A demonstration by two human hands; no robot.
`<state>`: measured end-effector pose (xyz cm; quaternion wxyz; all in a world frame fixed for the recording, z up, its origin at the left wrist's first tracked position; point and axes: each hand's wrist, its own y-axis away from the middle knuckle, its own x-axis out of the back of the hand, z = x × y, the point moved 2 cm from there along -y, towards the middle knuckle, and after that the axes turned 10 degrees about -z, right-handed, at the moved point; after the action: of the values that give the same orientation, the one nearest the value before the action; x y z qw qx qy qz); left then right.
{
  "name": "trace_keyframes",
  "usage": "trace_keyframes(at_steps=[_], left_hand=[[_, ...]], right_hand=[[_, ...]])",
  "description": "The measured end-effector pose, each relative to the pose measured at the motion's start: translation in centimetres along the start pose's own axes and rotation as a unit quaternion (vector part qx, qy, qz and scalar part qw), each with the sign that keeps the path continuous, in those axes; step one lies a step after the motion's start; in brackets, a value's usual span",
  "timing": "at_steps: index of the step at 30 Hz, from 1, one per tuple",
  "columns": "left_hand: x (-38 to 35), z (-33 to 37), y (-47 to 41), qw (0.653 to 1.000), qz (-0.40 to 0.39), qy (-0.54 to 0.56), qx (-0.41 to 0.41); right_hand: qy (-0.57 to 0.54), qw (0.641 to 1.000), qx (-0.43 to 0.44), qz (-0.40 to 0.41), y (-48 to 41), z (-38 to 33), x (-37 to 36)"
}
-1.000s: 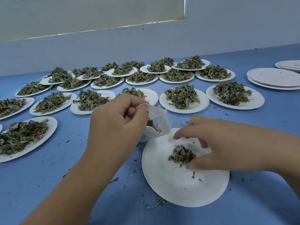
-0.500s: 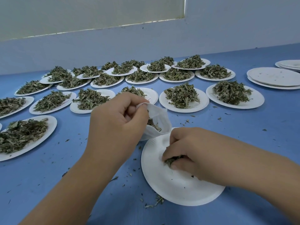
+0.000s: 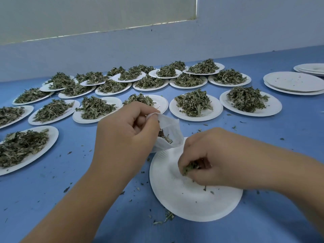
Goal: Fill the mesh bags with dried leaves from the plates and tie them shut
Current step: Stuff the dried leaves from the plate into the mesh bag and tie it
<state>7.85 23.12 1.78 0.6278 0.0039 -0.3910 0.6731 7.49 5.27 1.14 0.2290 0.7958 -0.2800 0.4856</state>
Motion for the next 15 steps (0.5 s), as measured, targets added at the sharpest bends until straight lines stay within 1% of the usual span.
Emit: trace_keyframes(at_steps=[3, 8, 11, 13, 15], left_hand=[[-0.2, 0.1, 0.1, 1.000, 0.008, -0.021, -0.004], [-0.9, 0.3, 0.3, 0.999, 0.000, -0.040, -0.010], [-1.2, 0.4, 0.3, 0.999, -0.012, -0.050, -0.009], [-1.3, 0.4, 0.4, 0.999, -0.014, -0.049, -0.007], [-1.4, 0.4, 0.4, 0.998, -0.016, -0.052, -0.006]], right_hand=[[-0.125, 0.992, 0.017, 0.031, 0.8, 0.4, 1.9], [-0.229, 0.967, 0.083, 0.073, 1.4, 0.5, 3.4], [-0.231, 0.961, 0.100, 0.116, 1.1, 0.2, 3.1], [-0.211, 0.960, 0.094, 0.156, 0.7, 0.0, 2.5], [-0.121, 0.972, 0.070, 0.191, 0.2, -0.2, 1.8]])
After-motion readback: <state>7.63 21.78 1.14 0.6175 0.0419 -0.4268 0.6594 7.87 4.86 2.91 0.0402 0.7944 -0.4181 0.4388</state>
